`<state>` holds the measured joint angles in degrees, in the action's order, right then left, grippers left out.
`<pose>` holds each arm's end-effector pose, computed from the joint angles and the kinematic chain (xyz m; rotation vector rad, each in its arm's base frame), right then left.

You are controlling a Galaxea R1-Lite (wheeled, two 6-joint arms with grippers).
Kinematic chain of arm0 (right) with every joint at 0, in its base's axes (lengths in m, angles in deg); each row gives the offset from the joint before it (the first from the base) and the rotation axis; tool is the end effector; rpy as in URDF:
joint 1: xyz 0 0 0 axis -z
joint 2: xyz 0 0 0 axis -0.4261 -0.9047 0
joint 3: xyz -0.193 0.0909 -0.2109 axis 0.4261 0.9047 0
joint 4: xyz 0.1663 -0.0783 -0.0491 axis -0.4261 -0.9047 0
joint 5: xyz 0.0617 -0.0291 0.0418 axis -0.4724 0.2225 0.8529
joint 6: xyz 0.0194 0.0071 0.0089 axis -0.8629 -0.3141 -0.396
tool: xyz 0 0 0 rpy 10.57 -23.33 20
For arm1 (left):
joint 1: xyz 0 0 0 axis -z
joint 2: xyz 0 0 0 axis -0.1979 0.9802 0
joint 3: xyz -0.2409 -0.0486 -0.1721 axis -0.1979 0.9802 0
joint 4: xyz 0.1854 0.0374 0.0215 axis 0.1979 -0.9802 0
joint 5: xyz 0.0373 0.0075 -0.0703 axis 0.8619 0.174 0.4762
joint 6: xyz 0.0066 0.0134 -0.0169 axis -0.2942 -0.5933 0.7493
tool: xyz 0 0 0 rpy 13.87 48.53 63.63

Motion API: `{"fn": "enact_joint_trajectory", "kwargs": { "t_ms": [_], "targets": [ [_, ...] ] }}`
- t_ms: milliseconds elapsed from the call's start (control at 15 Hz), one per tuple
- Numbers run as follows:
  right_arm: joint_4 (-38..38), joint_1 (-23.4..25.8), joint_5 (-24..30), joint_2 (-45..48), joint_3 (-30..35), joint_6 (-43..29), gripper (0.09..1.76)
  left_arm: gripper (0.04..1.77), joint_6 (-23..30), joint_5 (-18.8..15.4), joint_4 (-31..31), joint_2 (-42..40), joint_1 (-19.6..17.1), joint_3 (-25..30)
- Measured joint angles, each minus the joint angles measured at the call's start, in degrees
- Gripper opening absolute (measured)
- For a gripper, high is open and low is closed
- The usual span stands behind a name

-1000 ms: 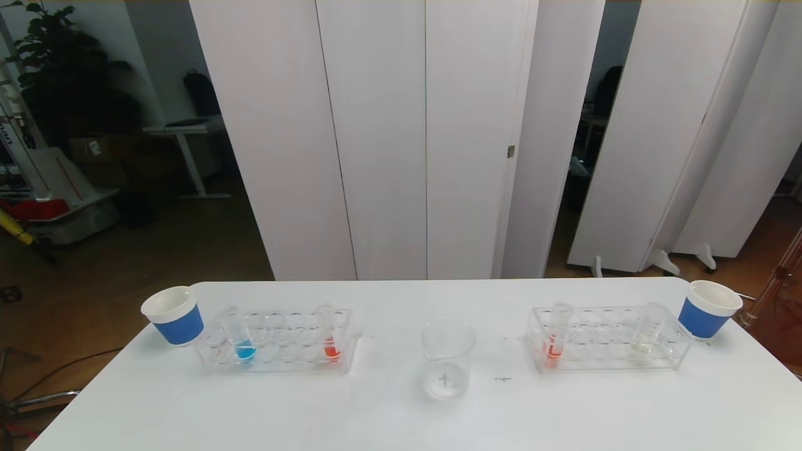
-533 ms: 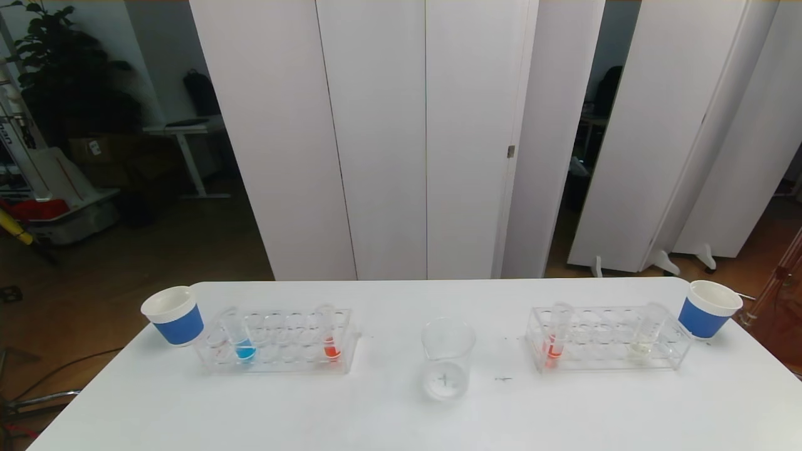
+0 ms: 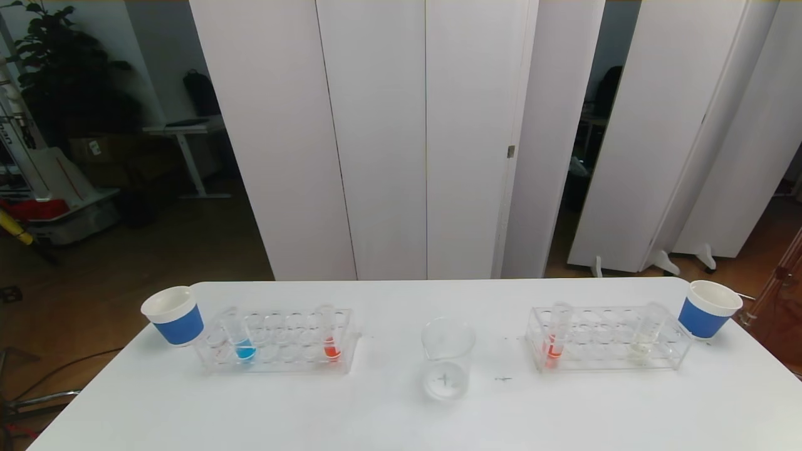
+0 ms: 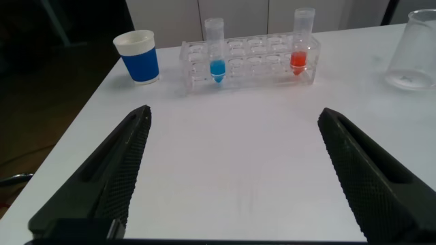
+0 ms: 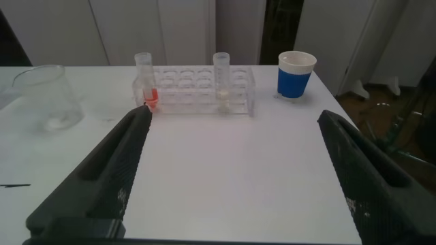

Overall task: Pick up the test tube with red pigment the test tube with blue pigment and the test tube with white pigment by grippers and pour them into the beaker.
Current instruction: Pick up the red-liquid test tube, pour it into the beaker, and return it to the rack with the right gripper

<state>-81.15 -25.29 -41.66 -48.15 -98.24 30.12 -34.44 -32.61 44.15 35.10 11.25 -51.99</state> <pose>-0.0413 -0.0004 0.1285 0.0385 -0.0076 -0.0158 -0.0228 -0.0005 0.0750 0.0747 0.0085 -0.0158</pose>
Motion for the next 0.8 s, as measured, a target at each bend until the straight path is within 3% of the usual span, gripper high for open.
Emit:
{"fn": "enact_joint_trajectory", "kwargs": {
  "t_ms": [800],
  "targets": [
    [3.0,-0.3,-0.6,-22.8,-19.6,0.5,1.75,1.75,0.0,0.0,0.0,0.0,0.0,0.0]
  ]
}}
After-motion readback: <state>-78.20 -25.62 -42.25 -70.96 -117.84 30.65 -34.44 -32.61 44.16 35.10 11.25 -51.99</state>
